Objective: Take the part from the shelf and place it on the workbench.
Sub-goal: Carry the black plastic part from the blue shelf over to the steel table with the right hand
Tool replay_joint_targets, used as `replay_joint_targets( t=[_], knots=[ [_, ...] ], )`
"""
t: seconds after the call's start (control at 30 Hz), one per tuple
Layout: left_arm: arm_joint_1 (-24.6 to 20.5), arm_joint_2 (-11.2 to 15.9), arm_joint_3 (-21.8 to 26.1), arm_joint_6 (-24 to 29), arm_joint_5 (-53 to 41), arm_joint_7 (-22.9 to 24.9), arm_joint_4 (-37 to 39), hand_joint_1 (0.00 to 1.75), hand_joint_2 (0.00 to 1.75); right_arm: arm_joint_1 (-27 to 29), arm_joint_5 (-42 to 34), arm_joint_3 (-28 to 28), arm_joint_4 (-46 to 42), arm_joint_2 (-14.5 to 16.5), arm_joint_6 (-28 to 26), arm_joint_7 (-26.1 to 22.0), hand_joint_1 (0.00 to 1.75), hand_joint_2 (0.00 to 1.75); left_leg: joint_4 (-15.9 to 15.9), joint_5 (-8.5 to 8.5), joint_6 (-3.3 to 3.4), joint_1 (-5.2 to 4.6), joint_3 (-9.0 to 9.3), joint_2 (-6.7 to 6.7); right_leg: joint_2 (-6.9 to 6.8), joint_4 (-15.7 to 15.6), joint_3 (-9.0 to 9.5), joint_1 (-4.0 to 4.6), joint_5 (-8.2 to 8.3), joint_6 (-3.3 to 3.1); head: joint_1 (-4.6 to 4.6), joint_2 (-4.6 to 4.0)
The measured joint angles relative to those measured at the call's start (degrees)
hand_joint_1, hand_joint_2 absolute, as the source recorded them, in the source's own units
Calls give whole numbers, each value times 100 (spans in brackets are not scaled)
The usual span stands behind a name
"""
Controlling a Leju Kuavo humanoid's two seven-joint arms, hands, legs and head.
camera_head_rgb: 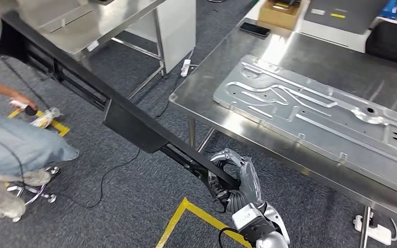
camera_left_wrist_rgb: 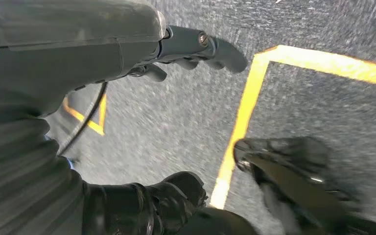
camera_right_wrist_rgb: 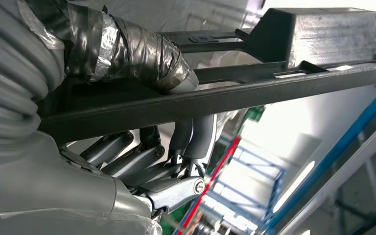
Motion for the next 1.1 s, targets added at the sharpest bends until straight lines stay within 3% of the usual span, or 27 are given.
replay_joint_targets(
  t=[0.03, 0.07, 0.13, 0.2, 0.27, 0.3, 0.37, 0.43, 0.47, 0.5, 0.53, 0.6, 0.67, 0.73, 0.8, 0.87, 0.93, 1.0, 1.03, 1.1],
  knots=[
    [9, 3, 0, 2, -1, 2, 0, 0, 175, 3, 0, -1, 8, -1, 0, 2, 173, 175, -81, 153, -9, 4, -14, -6, 96, 25, 2, -7, -14, 11, 0, 0],
    [15, 6, 0, 3, -3, 3, 0, 0, 175, 4, 0, -1, 14, -1, -1, 4, 173, 175, -363, 393, -15, 12, 71, -31, 184, 60, 4, -16, -37, 29, -1, 0],
    [19, 16, 1, 5, -7, 3, 0, 0, 175, 0, 0, -1, 18, -1, -3, 6, 173, 175, -1068, 757, -16, 34, 340, -218, 326, 166, -20, -31, -103, 86, 0, 0],
    [10, 21, 2, 5, -10, 2, 0, 0, 175, -4, 2, -1, 20, -2, -6, 10, 173, 175, -1367, 818, 17, 33, 467, -359, 433, 237, -70, -42, -138, 154, 2, 0],
    [-10, 17, 2, 3, -12, 3, 0, 0, 175, -2, 5, -1, 21, -4, -12, 18, 173, 175, -1382, 817, 81, 26, 478, -291, 534, 234, -100, -49, -127, 212, 2, 0],
    [-17, 14, 2, 1, -14, 4, -1, 0, 175, 2, 6, 0, 21, -5, -16, 21, 173, 175, -1405, 829, 116, 35, 492, -233, 522, 248, -107, -43, -138, 236, 5, 0],
    [-17, 12, 2, -3, -21, 4, -2, 0, 175, -9, 8, 1, 21, -11, -25, 26, 173, 175, -1463, 848, 185, 66, 530, -113, 289, 525, -240, -28, -303, 296, 30, 0],
    [-10, 19, 4, -2, -27, 3, -2, 0, 175, -17, 9, 2, 24, -18, -32, 33, 173, 175, -1482, 835, 223, 61, 553, 7, -22, 1207, -597, -55, -621, 366, 51, 0],
    [-5, 20, 7, -2, -28, 3, -2, 0, 175, -16, 10, 2, 27, -21, -40, 39, 173, 175, -1480, 823, 224, 56, 560, 74, -91, 1547, -789, -75, -733, 392, 51, 0],
    [-1, 22, 9, -2, -27, 4, -2, 0, 175, -12, 10, 2, 33, -25, -50, 45, 173, 175, -1479, 808, 222, 53, 570, 141, -121, 1742, -913, -92, -750, 407, 51, 0],
    [0, 23, 10, -2, -27, 5, -2, 0, 175, -8, 11, 2, 40, -28, -64, 52, 173, 175, -1479, 788, 215, 52, 590, 209, -138, 1715, -923, -101, -649, 409, 51, 0],
    [-5, 23, 11, -2, -26, 7, -2, 0, 175, -5, 15, 2, 50, -32, -96, 61, 173, 175, -1482, 739, 190, 50, 660, 332, -247, 1042, -609, -91, -232, 368, 52, 0],
    [-8, 21, 14, -2, -26, 8, -1, 0, 175, -14, 17, 2, 50, -32, -116, 65, 173, 175, -1497, 690, 144, 31, 730, 436, -447, 359, -265, -22, 9, 283, 51, 0],
    [-15, 19, 18, -2, -26, 10, 0, 0, 175, -18, 17, 2, 50, -32, -125, 67, 173, 175, -1525, 661, 89, 15, 776, 533, -488, 188, -188, 36, 1, 217, 50, 0],
    [-34, 20, 20, 1, -26, 19, 0, 0, 175, -11, 35, 2, 50, -32, -150, 80, 173, 175, -1548, 626, 26, 12, 834, 584, -370, 129, -159, 20, 18, 163, 48, 0],
    [-44, 23, 22, 7, -26, 27, 0, 0, 175, -14, 81, 2, 51, -31, -206, 108, 173, 175, -1334, 461, -17, 20, 778, 375, -288, 37, -82, -28, 40, 96, 43, 0],
    [-34, 26, 23, 12, -26, 38, 0, 0, 175, -22, 118, 4, 56, -27, -253, 132, 173, 175, -666, 130, -25, 31, 440, 87, -228, -1, -38, -47, 36, 42, 36, 0],
    [-11, 26, 25, 14, -26, 51, 0, 0, 175, -21, 134, 7, 74, -23, -280, 151, 173, 175, -21, -52, -31, 31, 49, 7, -149, 14, -31, -30, 13, 18, 32, 0],
    [4, 27, 25, 16, -26, 56, 0, 0, 175, -18, 148, 7, 85, -23, -295, 159, 173, 175, 41, 25, -30, 31, -34, 5, -104, 30, -25, -23, -4, 18, 32, 0],
    [21, 33, 26, 18, -26, 62, 0, 0, 175, -14, 188, 9, 100, -23, -320, 171, 173, 175, -479, 472, -14, 31, 116, 0, -35, 81, -2, -22, -54, 41, 31, 0]
  ],
)
